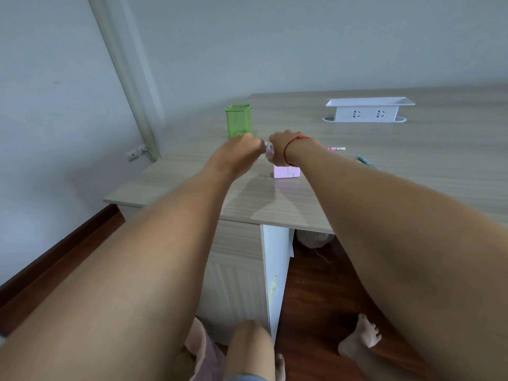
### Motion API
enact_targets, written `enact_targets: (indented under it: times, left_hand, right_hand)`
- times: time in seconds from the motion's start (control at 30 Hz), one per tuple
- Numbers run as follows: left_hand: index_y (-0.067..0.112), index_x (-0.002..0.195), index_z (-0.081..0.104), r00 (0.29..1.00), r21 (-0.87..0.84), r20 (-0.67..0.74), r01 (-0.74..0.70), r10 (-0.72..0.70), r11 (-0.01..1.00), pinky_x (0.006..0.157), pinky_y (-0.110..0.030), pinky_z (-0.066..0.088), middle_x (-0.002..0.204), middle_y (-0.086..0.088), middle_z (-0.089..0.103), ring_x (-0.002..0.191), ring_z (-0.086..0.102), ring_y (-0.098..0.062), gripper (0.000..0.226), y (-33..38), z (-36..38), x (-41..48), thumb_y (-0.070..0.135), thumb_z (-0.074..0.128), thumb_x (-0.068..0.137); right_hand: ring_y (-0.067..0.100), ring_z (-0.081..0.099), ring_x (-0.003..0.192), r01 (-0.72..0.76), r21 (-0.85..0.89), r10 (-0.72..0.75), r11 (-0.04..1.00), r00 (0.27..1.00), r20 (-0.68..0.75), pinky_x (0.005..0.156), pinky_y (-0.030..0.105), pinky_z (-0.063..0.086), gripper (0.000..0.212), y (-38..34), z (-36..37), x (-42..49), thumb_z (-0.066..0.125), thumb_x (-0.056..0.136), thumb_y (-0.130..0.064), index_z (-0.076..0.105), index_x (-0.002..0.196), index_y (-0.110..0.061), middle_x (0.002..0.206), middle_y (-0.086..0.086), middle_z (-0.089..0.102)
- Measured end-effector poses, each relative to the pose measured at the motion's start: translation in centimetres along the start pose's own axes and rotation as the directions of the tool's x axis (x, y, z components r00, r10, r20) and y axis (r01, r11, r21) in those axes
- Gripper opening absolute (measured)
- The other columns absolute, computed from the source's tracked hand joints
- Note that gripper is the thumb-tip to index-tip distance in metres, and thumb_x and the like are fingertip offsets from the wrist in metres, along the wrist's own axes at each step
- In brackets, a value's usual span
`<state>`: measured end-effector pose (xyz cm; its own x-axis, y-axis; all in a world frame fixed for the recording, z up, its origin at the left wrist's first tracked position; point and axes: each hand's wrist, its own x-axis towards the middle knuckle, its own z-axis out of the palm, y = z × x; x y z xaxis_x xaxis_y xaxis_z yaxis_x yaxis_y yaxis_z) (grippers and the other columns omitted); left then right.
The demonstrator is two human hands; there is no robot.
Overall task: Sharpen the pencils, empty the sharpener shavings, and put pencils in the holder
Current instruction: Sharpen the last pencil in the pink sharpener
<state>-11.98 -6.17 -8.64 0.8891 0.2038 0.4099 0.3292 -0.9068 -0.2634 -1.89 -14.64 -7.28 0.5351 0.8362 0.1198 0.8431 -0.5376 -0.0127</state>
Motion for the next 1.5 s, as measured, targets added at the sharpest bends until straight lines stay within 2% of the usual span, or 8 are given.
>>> enact_targets:
  times: [0.2, 0.33, 0.53, 0.67, 0.97, 1.1, 1.33, 1.5]
  left_hand:
    - [0.002, 0.106, 0.06, 0.997, -0.019, 0.075, 0.026, -0.024, 0.999, 0.066, -0.041, 0.041, 0.093, -0.024, 0.062, 0.084, 0.061, -0.04, 0.022, 1.4, 1.0, -2.1, 0.006, 0.04, 0.098]
    - [0.001, 0.105, 0.06, 0.981, 0.039, 0.18, 0.058, -0.065, 0.998, 0.065, -0.034, 0.035, 0.1, -0.024, 0.061, 0.091, 0.062, -0.04, 0.028, 1.6, 2.1, -1.9, 0.016, 0.037, 0.101]
    - [-0.001, 0.103, 0.06, 0.958, 0.015, 0.268, 0.1, -0.1, 0.995, 0.068, -0.032, 0.035, 0.103, -0.023, 0.063, 0.095, 0.062, -0.038, 0.028, 2.0, 3.8, -1.2, 0.013, 0.037, 0.1]
    - [-0.002, 0.106, 0.06, 0.937, -0.035, 0.32, 0.162, -0.142, 0.986, 0.081, -0.035, 0.044, 0.108, -0.023, 0.063, 0.101, 0.061, -0.038, 0.028, 1.6, 4.8, -0.1, 0.015, 0.039, 0.1]
    - [0.004, 0.112, 0.061, 0.95, -0.049, 0.288, 0.14, -0.12, 0.989, 0.085, -0.038, 0.045, 0.11, -0.022, 0.063, 0.101, 0.059, -0.038, 0.033, 0.0, 6.5, 1.4, 0.024, 0.038, 0.1]
    - [0.0, 0.113, 0.057, 0.939, -0.044, 0.302, 0.184, -0.162, 0.982, 0.081, -0.039, 0.044, 0.112, -0.024, 0.061, 0.102, 0.058, -0.039, 0.03, -0.1, 6.7, 1.9, 0.018, 0.037, 0.099]
    - [0.005, 0.116, 0.058, 0.956, 0.045, 0.277, 0.092, -0.101, 0.995, 0.073, -0.036, 0.039, 0.11, -0.023, 0.059, 0.102, 0.059, -0.038, 0.027, -0.3, 4.5, 2.8, 0.014, 0.039, 0.098]
    - [0.005, 0.106, 0.064, 0.989, 0.169, 0.145, 0.016, -0.041, 0.985, 0.063, -0.035, 0.04, 0.097, -0.02, 0.064, 0.092, 0.064, -0.038, 0.027, -1.7, 3.0, 4.1, 0.0, 0.042, 0.091]
  right_hand:
    - [0.036, 0.059, 0.11, 0.024, -0.016, -0.024, 1.0, 1.0, 0.005, 0.082, 0.034, 0.046, 0.035, 0.1, -0.2, -0.1, 0.044, 0.093, -0.024, 0.057, 0.119, -0.005, 0.123, 0.018, 0.06]
    - [0.036, 0.061, 0.107, 0.048, -0.027, -0.047, 0.998, 0.999, 0.018, 0.077, 0.033, 0.044, 0.035, 0.3, -0.2, 0.0, 0.043, 0.093, -0.025, 0.057, 0.117, -0.004, 0.121, 0.017, 0.061]
    - [0.036, 0.055, 0.116, 0.079, -0.026, -0.079, 0.997, 0.997, 0.002, 0.092, 0.039, 0.046, 0.039, 0.8, 0.1, 0.2, 0.043, 0.095, -0.031, 0.051, 0.125, -0.008, 0.13, 0.015, 0.054]
    - [0.037, 0.053, 0.118, 0.099, -0.023, -0.099, 0.995, 0.995, -0.019, 0.095, 0.037, 0.044, 0.038, 0.9, 0.3, 0.1, 0.04, 0.097, -0.03, 0.05, 0.127, -0.008, 0.133, 0.017, 0.05]
    - [0.036, 0.054, 0.119, 0.112, -0.015, -0.113, 0.994, 0.993, -0.032, 0.093, 0.038, 0.045, 0.038, 1.1, 0.2, 0.2, 0.043, 0.096, -0.03, 0.052, 0.126, -0.007, 0.133, 0.016, 0.052]
    - [0.036, 0.053, 0.12, 0.106, -0.005, -0.107, 0.994, 0.994, -0.022, 0.094, 0.038, 0.044, 0.042, 0.9, 0.3, 0.2, 0.044, 0.095, -0.032, 0.049, 0.128, -0.009, 0.134, 0.015, 0.05]
    - [0.037, 0.053, 0.12, 0.082, 0.001, -0.082, 0.997, 0.997, -0.013, 0.094, 0.04, 0.044, 0.041, 0.9, 0.2, -0.3, 0.046, 0.095, -0.03, 0.047, 0.131, -0.011, 0.135, 0.014, 0.048]
    - [0.036, 0.052, 0.12, 0.069, 0.0, -0.069, 0.998, 0.998, 0.007, 0.095, 0.04, 0.044, 0.039, 0.9, 0.0, -0.3, 0.043, 0.096, -0.028, 0.046, 0.132, -0.013, 0.135, 0.012, 0.047]
